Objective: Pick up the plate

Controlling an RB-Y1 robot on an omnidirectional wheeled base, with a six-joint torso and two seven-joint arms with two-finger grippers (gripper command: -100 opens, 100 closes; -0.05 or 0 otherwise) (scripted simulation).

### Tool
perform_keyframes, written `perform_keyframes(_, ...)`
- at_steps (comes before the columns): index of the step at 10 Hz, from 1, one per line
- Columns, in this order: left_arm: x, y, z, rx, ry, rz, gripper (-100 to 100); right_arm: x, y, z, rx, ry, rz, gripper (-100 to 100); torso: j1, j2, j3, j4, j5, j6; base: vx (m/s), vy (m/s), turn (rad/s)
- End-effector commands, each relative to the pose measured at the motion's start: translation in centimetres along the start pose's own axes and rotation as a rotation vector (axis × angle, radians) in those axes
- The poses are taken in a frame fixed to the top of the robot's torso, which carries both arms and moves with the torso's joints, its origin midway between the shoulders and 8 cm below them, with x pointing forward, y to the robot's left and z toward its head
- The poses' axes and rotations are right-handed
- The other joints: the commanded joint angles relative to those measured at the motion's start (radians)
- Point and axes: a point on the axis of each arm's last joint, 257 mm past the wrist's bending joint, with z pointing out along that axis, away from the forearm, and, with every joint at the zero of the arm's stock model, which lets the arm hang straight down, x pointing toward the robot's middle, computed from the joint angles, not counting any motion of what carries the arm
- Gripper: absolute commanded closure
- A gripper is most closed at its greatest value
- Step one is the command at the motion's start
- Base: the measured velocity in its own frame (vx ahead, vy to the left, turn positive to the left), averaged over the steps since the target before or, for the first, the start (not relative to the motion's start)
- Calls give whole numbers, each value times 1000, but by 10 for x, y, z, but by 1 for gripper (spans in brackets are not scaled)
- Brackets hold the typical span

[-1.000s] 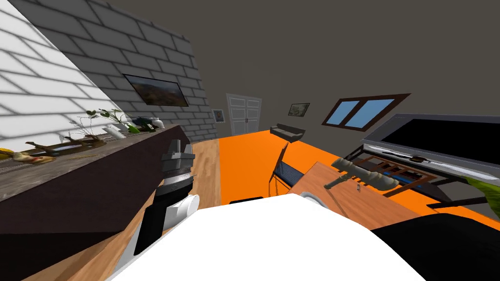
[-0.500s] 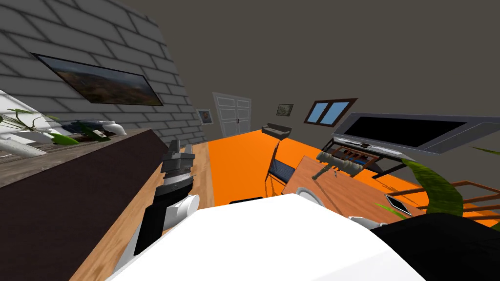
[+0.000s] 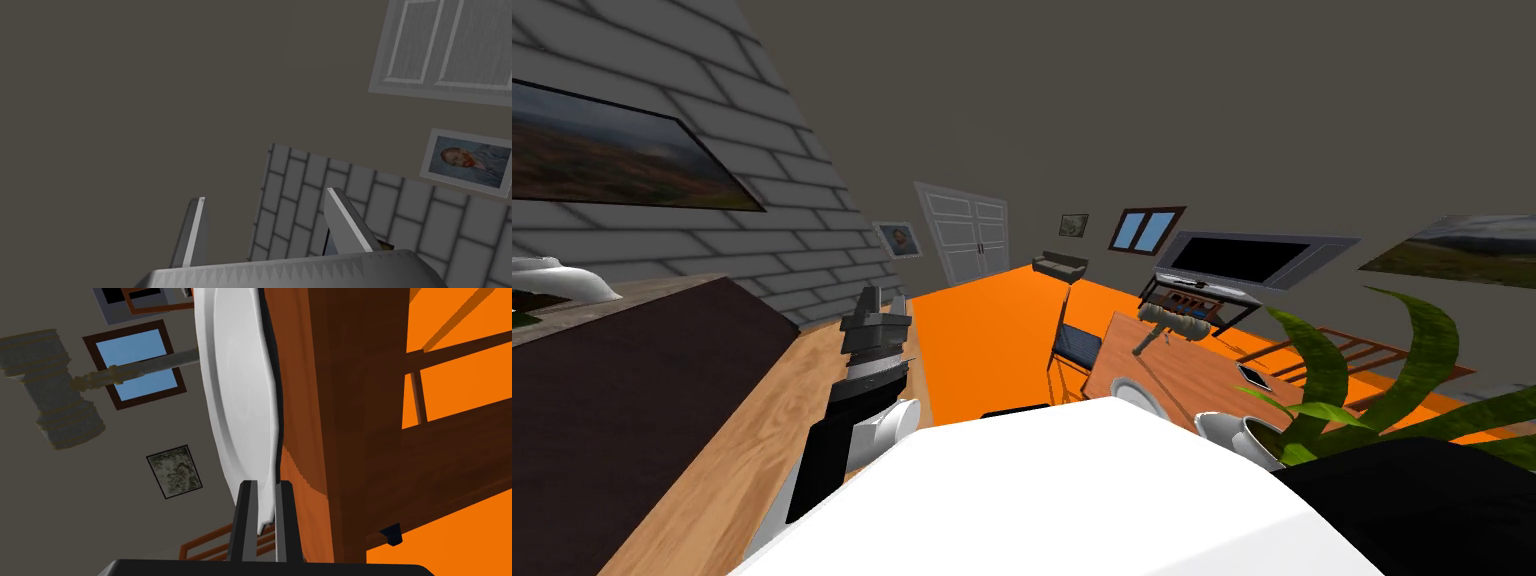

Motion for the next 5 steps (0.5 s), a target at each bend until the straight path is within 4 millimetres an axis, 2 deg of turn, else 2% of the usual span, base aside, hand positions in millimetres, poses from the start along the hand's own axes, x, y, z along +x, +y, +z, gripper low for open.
perform_keyframes(1, 0, 0, 0, 0, 0, 0, 0, -4, 3, -4, -12, -18, -3, 100, 0, 0, 0, 0, 0, 0, 27, 21, 23)
perform_keyframes(3, 0, 0, 0, 0, 0, 0, 0, -11, 6, -6, -28, -71, -24, 100, 0, 1, 0, 0, -1, 1, 64, 38, -296)
perform_keyframes(4, 0, 0, 0, 0, 0, 0, 0, -8, 4, -5, -23, -59, -20, 100, 1, 0, 0, 0, -1, -1, 23, 22, -27)
perform_keyframes(5, 0, 0, 0, 0, 0, 0, 0, -8, 5, -6, -25, -61, -20, 0, -1, 1, 1, 0, -1, -1, 4, 5, 4)
